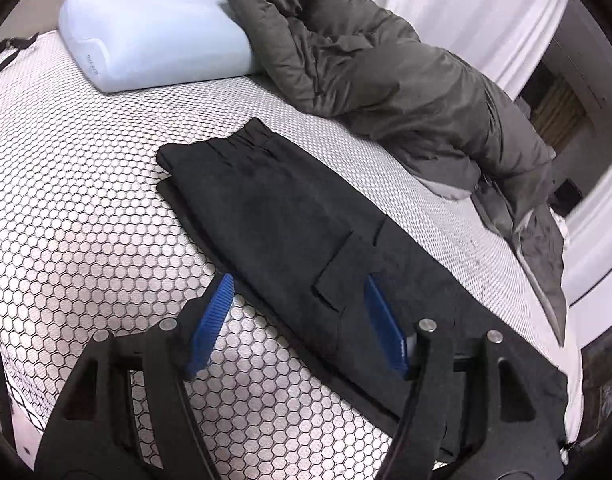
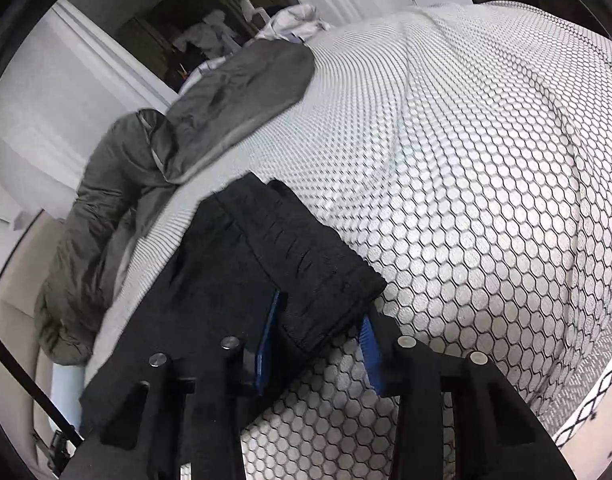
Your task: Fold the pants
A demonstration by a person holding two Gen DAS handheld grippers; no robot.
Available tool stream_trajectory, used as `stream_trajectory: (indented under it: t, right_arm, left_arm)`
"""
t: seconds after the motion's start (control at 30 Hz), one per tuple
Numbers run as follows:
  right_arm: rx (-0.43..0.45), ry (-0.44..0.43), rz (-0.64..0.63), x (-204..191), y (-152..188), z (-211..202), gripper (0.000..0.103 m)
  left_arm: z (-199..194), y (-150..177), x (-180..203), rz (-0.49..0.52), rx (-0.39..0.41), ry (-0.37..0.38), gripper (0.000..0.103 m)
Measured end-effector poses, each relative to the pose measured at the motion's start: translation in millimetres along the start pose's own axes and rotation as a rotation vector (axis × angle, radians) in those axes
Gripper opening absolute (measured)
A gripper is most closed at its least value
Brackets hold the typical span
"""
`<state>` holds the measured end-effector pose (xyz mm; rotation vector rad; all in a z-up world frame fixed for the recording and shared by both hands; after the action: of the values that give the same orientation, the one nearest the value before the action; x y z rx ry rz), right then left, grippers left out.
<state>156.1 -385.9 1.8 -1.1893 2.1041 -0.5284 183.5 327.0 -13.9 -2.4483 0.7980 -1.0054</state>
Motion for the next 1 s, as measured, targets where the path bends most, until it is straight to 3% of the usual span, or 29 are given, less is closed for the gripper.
stream_trajectory:
  t: [0.07, 0.13, 0.17, 0.3, 0.43, 0.47, 0.5, 0.6, 0.67, 0.73, 0.83, 1.0]
  right_arm:
    - [0.028, -0.005, 0.018, -0.9, -4.4, -10.2, 0.053]
    - [0.063, -0.024, 0.023, -0.3, -7.4, -18.2, 0.058]
    - [0.061, -0.031, 0.028, 1.5, -7.5, -16.7, 0.058]
    - [-0.018, -0.04, 0.079, 16.4, 1.2, 0.7, 0.033]
    - [0.004, -0.047, 0.027, 14.8, -2.7, -12.0, 0.036]
    - [0.013, -0.044, 0.018, 14.8, -4.6, -16.4, 0.042]
    - [0.03, -0.028, 0.015, 20.4, -5.7, -23.2, 0.048]
    - [0.087, 0.046, 0.005, 27.1, -15.3, -38.3, 0.051]
    - [0.074, 0.003, 0.025, 29.2, -15.3, -35.0, 0.051]
    - [-0.008, 0.012, -0.035, 23.3, -8.0, -17.5, 0.051]
    - [-0.068, 0.144, -0.17, 21.5, 2.1, -6.7, 0.048]
    - [0.037, 0.114, -0.12, 14.0, -14.6, -39.4, 0.051]
  left_arm:
    - [-3.6, 2.2, 7.4, 0.02, 0.02, 0.004, 0.064]
    - [-7.3, 6.1, 19.8, 0.055, 0.029, 0.027, 0.067]
    - [-8.5, 9.3, 27.4, 0.07, 0.026, 0.049, 0.068]
    - [-7.0, 26.3, 56.6, 0.125, 0.001, 0.106, 0.07]
    - [-3.1, 52.1, 89.0, 0.201, -0.05, 0.142, 0.074]
    - [-2.0, 61.5, 98.1, 0.222, -0.074, 0.159, 0.074]
    - [-0.6, 70.4, 106.4, 0.246, -0.096, 0.173, 0.075]
    - [3.9, 102.7, 132.8, 0.337, -0.172, 0.211, 0.076]
    - [7.3, 129.8, 150.9, 0.392, -0.251, 0.268, 0.077]
    - [9.2, 151.4, 162.9, 0.441, -0.307, 0.295, 0.077]
    - [7.2, 177.2, 175.7, 0.527, -0.325, 0.288, 0.077]
    - [3.0, 195.6, 183.6, 0.556, -0.341, 0.3, 0.077]
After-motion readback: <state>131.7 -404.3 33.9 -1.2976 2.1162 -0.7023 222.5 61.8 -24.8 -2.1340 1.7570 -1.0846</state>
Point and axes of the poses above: each gripper's, at about its wrist camera, not at the fingertips, and z roughly the way its jaws point, x to its right, y to its underside, the point moved 5 cm from there along z, roughly the way its jaws point, and after that the axes turned 9 degrees about -z, right-handed, at the moved point
